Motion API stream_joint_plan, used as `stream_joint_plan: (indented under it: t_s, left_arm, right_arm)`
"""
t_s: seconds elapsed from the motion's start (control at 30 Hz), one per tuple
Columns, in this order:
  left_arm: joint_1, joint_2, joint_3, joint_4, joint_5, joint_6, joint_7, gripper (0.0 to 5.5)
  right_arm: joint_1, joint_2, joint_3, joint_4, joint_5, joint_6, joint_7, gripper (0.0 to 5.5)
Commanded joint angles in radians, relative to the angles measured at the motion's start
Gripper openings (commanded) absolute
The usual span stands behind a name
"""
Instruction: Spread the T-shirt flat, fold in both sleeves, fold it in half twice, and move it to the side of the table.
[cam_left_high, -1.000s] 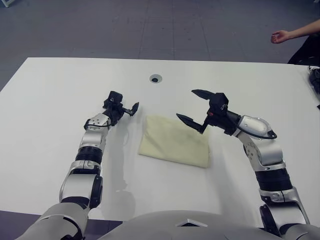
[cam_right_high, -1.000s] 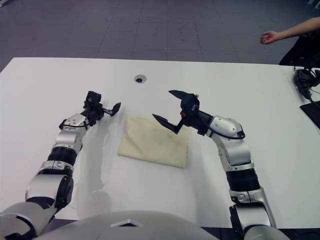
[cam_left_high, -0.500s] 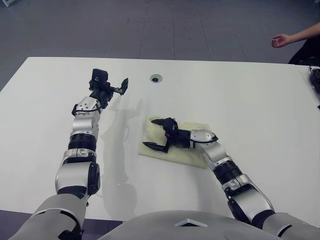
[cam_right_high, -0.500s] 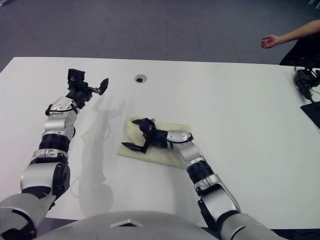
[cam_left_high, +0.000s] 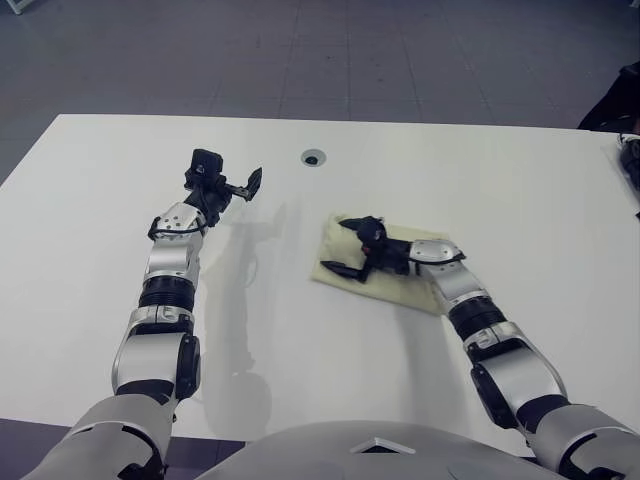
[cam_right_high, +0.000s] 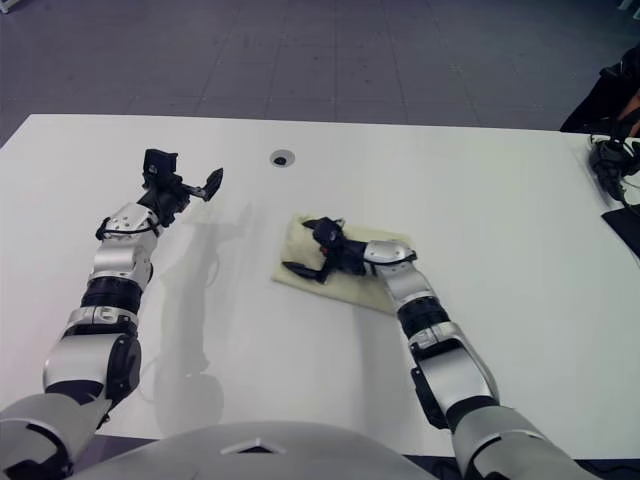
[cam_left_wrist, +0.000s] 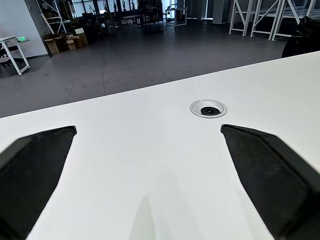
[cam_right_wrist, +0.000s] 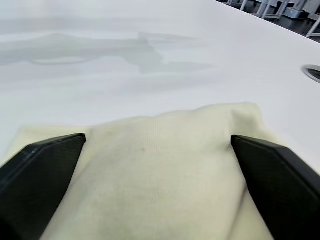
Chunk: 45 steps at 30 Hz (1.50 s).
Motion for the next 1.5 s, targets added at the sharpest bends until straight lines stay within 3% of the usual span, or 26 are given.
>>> stream_joint_plan:
  t_s: [0.03,0.23,0.33,0.6,0.97,1.1,1.27,1.37,1.5]
  left_arm:
    - [0.046,0.016,0.007,-0.055,-0.001,0.014,0.004,5.35]
    - [0.098,0.032,0.031,-0.117,-0.015,0.033,0.007,5.35]
    - [0.140,0.047,0.055,-0.150,-0.020,0.034,0.013,5.35]
    - [0.154,0.056,0.072,-0.157,-0.014,0.037,0.017,5.35]
    - [0.156,0.030,0.093,-0.214,-0.077,0.037,-0.015,5.35]
    - [0.178,0.034,0.072,-0.394,-0.036,0.064,0.066,5.35]
    - [0.271,-0.058,0.111,-0.878,-0.117,0.225,0.244,5.35]
    - [0.350,-0.164,0.035,-1.116,-0.108,0.279,0.344,5.35]
    - [0.476,-0.223,-0.085,-1.245,-0.028,0.241,0.374,5.35]
  right_arm:
    - [0.153,-0.128,-0.102,0.176,-0.006,0.036,-0.059,5.40]
    - [0.202,-0.149,-0.359,0.418,0.093,-0.027,-0.538,5.40]
    - [0.180,-0.127,-0.425,0.491,0.120,-0.038,-0.700,5.40]
    - [0.103,-0.086,-0.530,0.523,0.152,-0.077,-0.780,5.40]
    - [0.067,-0.112,-0.526,0.454,0.087,-0.265,-0.745,5.40]
    - [0.028,-0.174,-0.537,0.251,0.097,-0.340,-0.699,5.40]
    - [0.016,-0.210,-0.541,-0.299,0.228,-0.121,-0.609,5.40]
    - [0.074,-0.164,-0.586,-0.628,0.356,0.127,-0.773,5.40]
    - [0.203,-0.061,-0.511,-0.952,0.275,0.204,-0.917,5.40]
